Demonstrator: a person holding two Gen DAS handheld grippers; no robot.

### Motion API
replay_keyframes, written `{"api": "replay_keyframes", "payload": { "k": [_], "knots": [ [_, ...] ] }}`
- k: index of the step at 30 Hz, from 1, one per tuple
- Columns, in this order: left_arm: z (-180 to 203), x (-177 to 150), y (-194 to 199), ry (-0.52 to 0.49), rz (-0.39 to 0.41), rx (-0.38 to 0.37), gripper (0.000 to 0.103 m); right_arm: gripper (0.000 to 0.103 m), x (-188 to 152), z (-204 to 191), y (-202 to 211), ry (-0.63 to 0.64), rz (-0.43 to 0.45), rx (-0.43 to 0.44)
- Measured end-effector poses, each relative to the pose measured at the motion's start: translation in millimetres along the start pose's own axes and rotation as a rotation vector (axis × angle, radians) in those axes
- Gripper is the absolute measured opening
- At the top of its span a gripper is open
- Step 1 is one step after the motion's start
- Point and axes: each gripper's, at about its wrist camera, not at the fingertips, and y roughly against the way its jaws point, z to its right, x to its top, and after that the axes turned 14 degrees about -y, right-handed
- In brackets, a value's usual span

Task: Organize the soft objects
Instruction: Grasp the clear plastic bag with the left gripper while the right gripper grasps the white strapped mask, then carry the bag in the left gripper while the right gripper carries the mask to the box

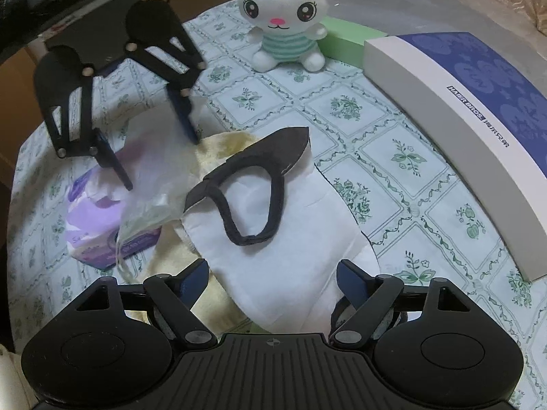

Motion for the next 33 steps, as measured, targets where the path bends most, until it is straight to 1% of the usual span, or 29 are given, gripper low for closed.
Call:
{"api": "replay_keyframes", "payload": {
  "k": [1,2,3,4,6,10,14,17,18,19,20,21,22,24,28,31,33],
  "knots": [
    [2.9,-0.4,1.7,-0.002,-0.005,0.009,0.036,0.081,-0.5,-0.1,-0.4,-0.001,0.005,0.002],
    [4.9,-0.8,3.3,-0.005,-0.006,0.014,0.034,0.081,-0.6,-0.2,-0.9,-0.001,0.011,0.003],
    [7.9,-1.9,5.7,-0.011,-0.002,0.026,0.027,0.081,-0.9,-0.8,-1.2,0.001,0.017,0.003],
    [10.3,-3.7,8.4,-0.008,0.007,0.044,0.014,0.081,-1.5,-1.8,-1.2,0.004,0.020,0.004],
    [12.7,-6.8,14.1,0.018,0.020,0.090,0.005,0.081,-1.8,-5.2,-3.1,0.017,0.019,0.013],
    [17.3,-15.8,29.9,0.062,0.077,0.134,0.001,0.081,-3.2,-14.3,-10.8,0.074,-0.006,0.013],
    [21.2,-20.8,40.3,0.085,0.115,0.169,0.000,0.081,-5.1,-22.6,-23.9,0.162,-0.041,-0.037],
    [22.5,-22.0,43.5,0.097,0.124,0.183,0.000,0.080,-3.7,-22.3,-33.7,0.188,-0.060,-0.078],
    [23.1,-22.3,43.9,0.098,0.125,0.181,0.000,0.071,-2.6,-21.5,-36.4,0.184,-0.067,-0.088],
    [23.4,-22.4,44.6,0.100,0.125,0.184,0.000,0.052,-1.6,-20.4,-37.5,0.175,-0.072,-0.088],
    [23.9,-22.5,45.3,0.103,0.126,0.185,0.000,0.043,0.1,-19.4,-37.6,0.167,-0.075,-0.085],
    [24.5,-22.3,45.8,0.106,0.128,0.184,0.000,0.030,1.5,-18.9,-36.6,0.158,-0.070,-0.093],
    [25.6,-21.9,46.6,0.108,0.131,0.186,0.000,0.019,3.3,-18.1,-34.4,0.147,-0.064,-0.101],
    [28.2,-21.3,48.1,0.114,0.133,0.189,0.000,0.008,3.8,-17.6,-29.0,0.130,-0.057,-0.104],
    [35.3,-18.8,53.9,0.140,0.117,0.221,0.000,0.005,2.0,-23.1,-12.9,0.109,-0.027,-0.125],
    [42.4,-16.0,64.2,0.180,0.120,0.253,0.000,0.005,0.9,-26.0,5.5,0.074,0.023,-0.144],
    [47.7,-13.8,71.5,0.212,0.123,0.290,0.000,0.005,0.3,-27.7,18.2,0.038,0.065,-0.164]
  ]
}}
